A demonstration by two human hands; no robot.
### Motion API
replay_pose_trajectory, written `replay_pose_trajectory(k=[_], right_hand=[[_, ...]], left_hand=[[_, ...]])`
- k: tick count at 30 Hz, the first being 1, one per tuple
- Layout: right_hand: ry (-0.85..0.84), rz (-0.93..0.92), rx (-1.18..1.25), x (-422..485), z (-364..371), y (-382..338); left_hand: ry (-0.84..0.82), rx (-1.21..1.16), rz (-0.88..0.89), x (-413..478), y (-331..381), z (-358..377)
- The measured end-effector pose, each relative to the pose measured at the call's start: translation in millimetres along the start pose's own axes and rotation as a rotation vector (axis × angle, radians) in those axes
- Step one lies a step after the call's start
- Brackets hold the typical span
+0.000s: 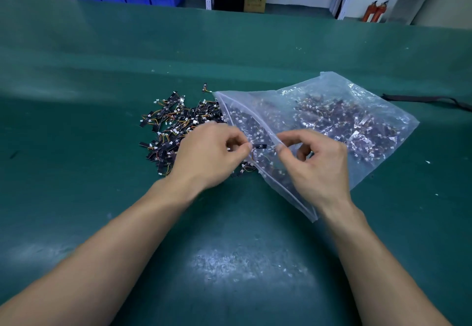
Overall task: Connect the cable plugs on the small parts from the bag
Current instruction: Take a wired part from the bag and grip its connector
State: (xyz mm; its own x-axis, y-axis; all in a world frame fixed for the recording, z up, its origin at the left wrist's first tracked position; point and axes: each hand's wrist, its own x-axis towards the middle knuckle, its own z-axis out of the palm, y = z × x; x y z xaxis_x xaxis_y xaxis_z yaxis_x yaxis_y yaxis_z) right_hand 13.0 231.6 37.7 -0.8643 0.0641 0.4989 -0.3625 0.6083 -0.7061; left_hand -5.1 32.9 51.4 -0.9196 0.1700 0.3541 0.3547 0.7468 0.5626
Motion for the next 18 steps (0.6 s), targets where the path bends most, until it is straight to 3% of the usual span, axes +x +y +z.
replay_pose_trajectory(k=[6,13,18], right_hand=[[0.07,-0.048,0.002,1.0,-3.2,-2.3],[0.115,-0.04,0.005,1.4,-4.3,-1.5],[0.068,-0.05,-0.011,-0.1,-0.5,-2.6]], left_hand=[[-0.054,0.259,0.084,42.0,35.9,24.4],[-0.071,0.235,0.16,50.7,30.0,42.0],[0.016,0.147,0.202,30.7,-2.6,16.7]])
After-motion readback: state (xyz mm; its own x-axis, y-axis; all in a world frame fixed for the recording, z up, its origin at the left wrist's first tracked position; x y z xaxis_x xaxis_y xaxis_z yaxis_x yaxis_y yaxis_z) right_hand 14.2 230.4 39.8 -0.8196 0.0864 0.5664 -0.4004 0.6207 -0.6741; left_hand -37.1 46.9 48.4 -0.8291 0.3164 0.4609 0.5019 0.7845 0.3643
